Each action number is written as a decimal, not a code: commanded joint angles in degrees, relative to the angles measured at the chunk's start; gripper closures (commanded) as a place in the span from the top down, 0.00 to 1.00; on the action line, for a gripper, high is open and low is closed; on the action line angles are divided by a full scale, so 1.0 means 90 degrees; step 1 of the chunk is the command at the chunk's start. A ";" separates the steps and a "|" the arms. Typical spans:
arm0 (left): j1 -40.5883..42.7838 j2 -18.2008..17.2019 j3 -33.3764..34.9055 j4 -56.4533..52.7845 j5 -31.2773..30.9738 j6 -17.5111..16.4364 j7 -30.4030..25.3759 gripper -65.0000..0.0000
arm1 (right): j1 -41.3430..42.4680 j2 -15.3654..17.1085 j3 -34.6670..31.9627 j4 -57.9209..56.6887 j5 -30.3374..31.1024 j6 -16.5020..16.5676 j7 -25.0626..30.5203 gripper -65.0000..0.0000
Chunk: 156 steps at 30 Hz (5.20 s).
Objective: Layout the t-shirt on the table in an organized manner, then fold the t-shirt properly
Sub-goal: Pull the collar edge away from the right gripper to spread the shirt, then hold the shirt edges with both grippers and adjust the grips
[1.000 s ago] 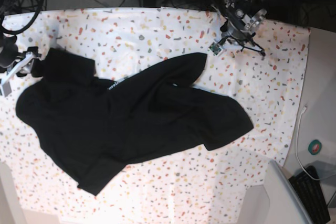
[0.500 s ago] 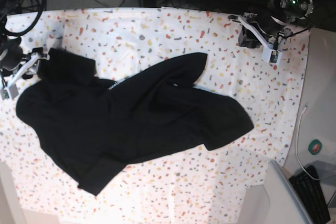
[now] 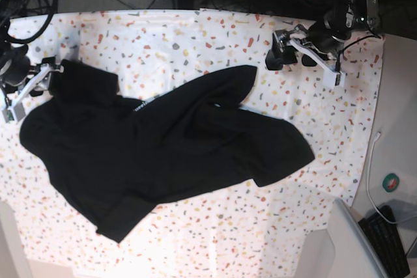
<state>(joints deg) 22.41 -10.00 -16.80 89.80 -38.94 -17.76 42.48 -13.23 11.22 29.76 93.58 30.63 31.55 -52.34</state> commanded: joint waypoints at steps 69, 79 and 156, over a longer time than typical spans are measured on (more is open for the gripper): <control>-0.0415 -0.0945 -0.1079 -0.0205 -0.0152 -0.0698 0.0609 0.00 | 0.2657 0.0213 -0.0371 -0.4591 -0.1474 0.0016 0.1493 0.00; -0.1353 -0.0828 -0.1030 -0.0508 0.0541 -0.0698 0.0648 0.00 | 0.4914 0.0262 -0.0371 -0.6603 -0.3428 0.0016 0.2860 0.00; -0.1059 -0.0828 -0.1040 -0.0283 0.0580 -0.0698 0.0648 0.00 | 0.2257 0.0086 0.0440 -0.2383 -0.2139 0.0104 0.0721 0.59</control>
<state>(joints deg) 13.32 -16.51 -25.80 86.30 -32.99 -24.01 49.15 5.93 11.33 33.71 71.31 10.46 32.14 -46.61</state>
